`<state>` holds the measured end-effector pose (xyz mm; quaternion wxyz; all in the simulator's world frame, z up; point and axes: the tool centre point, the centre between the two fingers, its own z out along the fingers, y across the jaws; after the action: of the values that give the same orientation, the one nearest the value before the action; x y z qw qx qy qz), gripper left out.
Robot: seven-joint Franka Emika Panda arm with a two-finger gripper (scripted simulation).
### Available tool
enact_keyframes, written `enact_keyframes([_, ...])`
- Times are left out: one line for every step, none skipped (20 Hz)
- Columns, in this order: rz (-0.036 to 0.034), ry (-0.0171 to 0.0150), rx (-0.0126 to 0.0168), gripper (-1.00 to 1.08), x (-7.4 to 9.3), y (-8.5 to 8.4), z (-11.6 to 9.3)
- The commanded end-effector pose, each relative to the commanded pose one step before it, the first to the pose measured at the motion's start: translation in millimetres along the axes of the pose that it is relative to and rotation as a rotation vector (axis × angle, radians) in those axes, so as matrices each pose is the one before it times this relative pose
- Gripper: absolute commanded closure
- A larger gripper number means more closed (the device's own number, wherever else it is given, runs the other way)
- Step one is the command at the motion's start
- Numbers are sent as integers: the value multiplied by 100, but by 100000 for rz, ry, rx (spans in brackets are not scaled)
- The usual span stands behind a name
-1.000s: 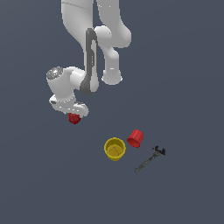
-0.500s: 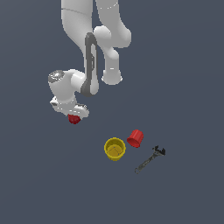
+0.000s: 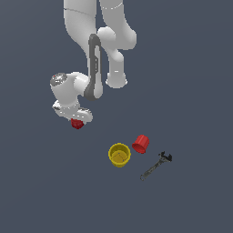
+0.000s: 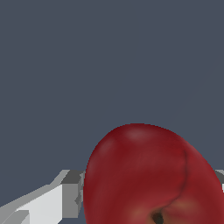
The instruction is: Pick up a designated object from a clutter of objects.
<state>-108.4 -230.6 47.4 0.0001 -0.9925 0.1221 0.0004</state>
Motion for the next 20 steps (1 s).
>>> enact_keyframes([-30,147,-17,108,10,-232,-266])
enact_keyframes([0,0,0,108,-34,-176,-163])
enact_keyframes([0,0,0,108,-41,-214,-198])
enact_keyframes([0,0,0,108,-49,-253,-235])
enact_keyframes([0,0,0,108,-56,-292,-271])
enact_keyframes([0,0,0,108,-64,-330,-307])
enact_keyframes([0,0,0,108,-71,-369,-343])
enact_keyframes([0,0,0,108,-78,-406,-379])
enact_keyframes([0,0,0,108,-85,-442,-412])
enact_keyframes([0,0,0,108,-91,-475,-445])
enact_keyframes([0,0,0,108,-97,-507,-476])
enact_keyframes([0,0,0,108,-103,-538,-506])
enact_keyframes([0,0,0,108,-109,-569,-537])
enact_keyframes([0,0,0,108,-115,-599,-567])
enact_keyframes([0,0,0,108,-121,-630,-599])
enact_keyframes([0,0,0,108,-127,-663,-633])
enact_keyframes([19,-18,-64,108,-132,-695,-663])
enact_keyframes([7,-3,-69,108,-138,-732,-702])
enact_keyframes([0,0,0,108,-143,-754,-730])
enact_keyframes([4,8,-97,108,-147,-785,-760])
